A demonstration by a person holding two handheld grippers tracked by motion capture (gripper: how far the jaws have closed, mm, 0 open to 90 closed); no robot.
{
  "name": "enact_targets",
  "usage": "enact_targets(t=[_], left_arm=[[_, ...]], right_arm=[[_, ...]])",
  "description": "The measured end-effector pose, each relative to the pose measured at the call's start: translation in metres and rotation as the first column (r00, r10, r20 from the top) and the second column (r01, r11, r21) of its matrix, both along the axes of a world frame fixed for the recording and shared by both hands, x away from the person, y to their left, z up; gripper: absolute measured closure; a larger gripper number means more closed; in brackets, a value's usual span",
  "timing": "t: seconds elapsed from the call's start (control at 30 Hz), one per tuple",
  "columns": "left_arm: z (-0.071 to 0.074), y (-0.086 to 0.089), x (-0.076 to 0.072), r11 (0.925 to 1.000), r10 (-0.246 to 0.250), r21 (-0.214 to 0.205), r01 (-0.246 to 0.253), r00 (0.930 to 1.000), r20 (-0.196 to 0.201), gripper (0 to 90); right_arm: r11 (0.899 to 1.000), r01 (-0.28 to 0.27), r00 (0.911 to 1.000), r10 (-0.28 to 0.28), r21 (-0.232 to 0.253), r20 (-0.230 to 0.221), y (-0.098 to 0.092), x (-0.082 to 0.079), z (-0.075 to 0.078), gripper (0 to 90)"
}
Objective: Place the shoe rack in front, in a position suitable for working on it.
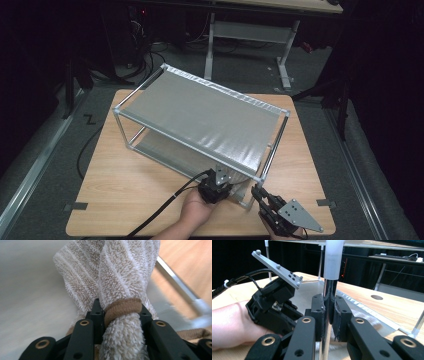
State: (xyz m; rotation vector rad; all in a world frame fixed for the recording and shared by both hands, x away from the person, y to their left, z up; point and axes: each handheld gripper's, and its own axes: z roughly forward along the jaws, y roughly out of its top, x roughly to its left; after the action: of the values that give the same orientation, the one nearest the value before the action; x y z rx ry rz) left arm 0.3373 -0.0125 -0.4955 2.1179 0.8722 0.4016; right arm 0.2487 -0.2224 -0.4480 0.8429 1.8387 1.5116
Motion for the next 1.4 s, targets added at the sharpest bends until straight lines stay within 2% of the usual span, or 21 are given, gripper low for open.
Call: enact_targets(t=[0.03,0.13,0.2,0.33,0.47,0.5,0.6,0.7,0.8,0.97,1.0,1.17,1.27,1.33,1.37,1.4], left_arm=[[0.0,-0.004,-0.002,0.9998,-0.018,-0.011,0.018,0.9998,-0.007,67.6],[0.001,-0.012,-0.007,0.9989,-0.046,-0.01,0.046,0.9989,0.002,67.3],[0.001,-0.016,-0.01,0.9974,-0.068,-0.025,0.068,0.9975,-0.015,67.1],[0.0,-0.019,-0.011,0.997,-0.069,-0.036,0.068,0.9975,-0.018,66.9],[-0.001,-0.017,-0.011,0.9972,-0.074,-0.014,0.074,0.9973,-0.004,67.3],[-0.001,-0.017,-0.01,0.9974,-0.071,-0.002,0.071,0.9974,0.01,67.5],[-0.002,-0.014,-0.007,0.998,-0.064,0.005,0.064,0.9979,0.011,67.9],[-0.002,-0.007,-0.001,0.9988,-0.044,0.024,0.043,0.9984,0.037,67.9],[-0.002,-0.001,0.003,0.9997,-0.017,0.017,0.017,0.9996,0.025,68.0],[-0.002,0.014,0.01,0.9985,0.019,0.051,-0.021,0.9988,0.044,68.1],[-0.002,0.018,0.012,0.9985,0.028,0.047,-0.03,0.9988,0.04,68.1],[-0.002,0.037,0.023,0.9946,0.073,0.071,-0.076,0.9961,0.049,68.1],[-0.002,0.051,0.031,0.9935,0.085,0.073,-0.087,0.9959,0.031,68.2],[-0.001,0.059,0.035,0.9896,0.095,0.106,-0.098,0.9949,0.034,68.1],[-0.004,0.059,0.038,0.9876,0.152,0.035,-0.153,0.9873,0.047,68.2],[-0.001,0.068,0.041,0.9861,0.126,0.104,-0.13,0.991,0.046,68.1]], right_arm=[[1.0,-0.001,1.0,0.001,0.0,0.0,0.0,0.0,0.0,81.2],[1.0,0.001,1.0,-0.001,-0.001,0.002,0.0,0.0,0.0,81.2],[1.0,0.0,1.0,0.0,-0.001,0.003,0.0,0.0,0.0,81.2],[1.0,0.001,1.0,-0.001,0.0,0.003,0.0,0.0,0.0,81.2],[1.0,0.0,1.0,0.0,-0.002,0.002,0.001,0.0,0.0,81.2],[1.0,-0.001,1.0,0.001,-0.005,0.003,0.001,0.0,0.0,81.2],[1.0,-0.002,0.9999,0.002,-0.01,0.01,0.001,0.0,0.0,81.2],[1.0,-0.005,0.9999,0.005,-0.009,0.009,0.001,0.0,0.0,81.2],[1.0,-0.006,0.9999,0.006,-0.01,0.01,0.001,0.0,0.0,81.1],[1.0,-0.005,0.9999,0.005,-0.01,0.009,0.001,0.0,0.0,81.1],[1.0,-0.005,0.9999,0.005,-0.01,0.009,0.001,0.0,0.0,81.1],[1.0,-0.006,0.9999,0.007,-0.011,0.011,0.001,0.0,0.0,81.1],[1.0,-0.007,0.9999,0.008,-0.013,0.012,0.001,0.0,0.0,81.1],[1.0,-0.005,0.9999,0.005,-0.013,0.011,0.001,0.0,0.0,81.1],[1.0,-0.007,0.9999,0.007,-0.013,0.011,0.001,0.0,0.0,81.1],[1.0,-0.004,0.9999,0.004,-0.012,0.01,0.001,0.0,0.0,81.1]])
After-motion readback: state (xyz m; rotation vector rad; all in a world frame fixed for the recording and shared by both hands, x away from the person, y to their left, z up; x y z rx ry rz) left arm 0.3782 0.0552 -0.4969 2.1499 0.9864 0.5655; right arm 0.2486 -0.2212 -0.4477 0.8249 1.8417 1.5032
